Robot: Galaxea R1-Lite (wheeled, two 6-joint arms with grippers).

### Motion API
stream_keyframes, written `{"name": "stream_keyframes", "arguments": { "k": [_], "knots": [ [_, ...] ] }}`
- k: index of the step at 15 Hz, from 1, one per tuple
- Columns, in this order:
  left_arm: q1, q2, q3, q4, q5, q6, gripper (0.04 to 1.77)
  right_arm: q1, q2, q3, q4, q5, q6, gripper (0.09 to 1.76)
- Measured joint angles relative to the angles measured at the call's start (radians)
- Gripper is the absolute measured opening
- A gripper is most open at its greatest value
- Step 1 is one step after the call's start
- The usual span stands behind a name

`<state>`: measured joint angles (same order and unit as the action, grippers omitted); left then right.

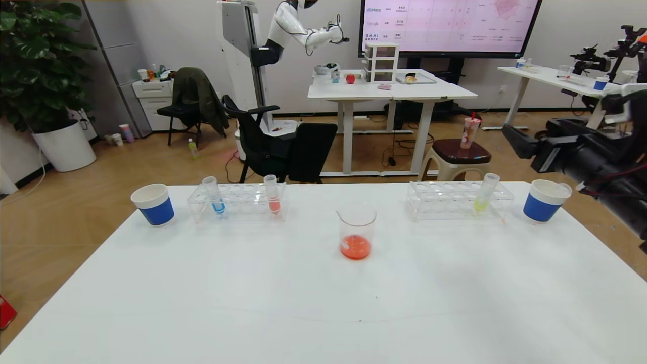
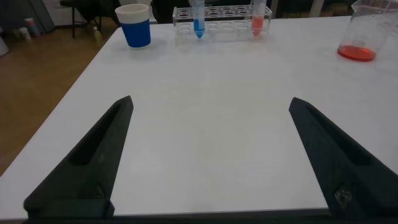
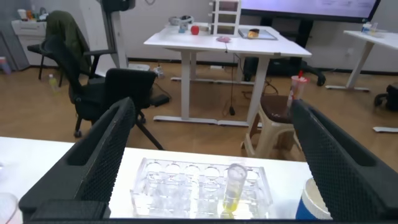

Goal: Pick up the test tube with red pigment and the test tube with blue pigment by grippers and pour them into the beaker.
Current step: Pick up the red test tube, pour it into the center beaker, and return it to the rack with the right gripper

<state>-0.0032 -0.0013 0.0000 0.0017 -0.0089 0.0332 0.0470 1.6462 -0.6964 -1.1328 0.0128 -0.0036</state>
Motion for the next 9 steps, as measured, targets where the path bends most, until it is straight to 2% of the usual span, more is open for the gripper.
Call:
{"name": "stream_keyframes", "arguments": {
  "k": [3, 9],
  "knots": [
    [0.0, 0.0, 0.0, 0.0, 0.0, 0.0, 1.75, 0.0, -0.244, 0.058, 0.131, -0.011, -0.002, 1.74],
    [0.0, 0.0, 0.0, 0.0, 0.0, 0.0, 1.75, -0.008, -0.818, 0.112, 0.589, -0.017, -0.02, 1.74]
  ]
}}
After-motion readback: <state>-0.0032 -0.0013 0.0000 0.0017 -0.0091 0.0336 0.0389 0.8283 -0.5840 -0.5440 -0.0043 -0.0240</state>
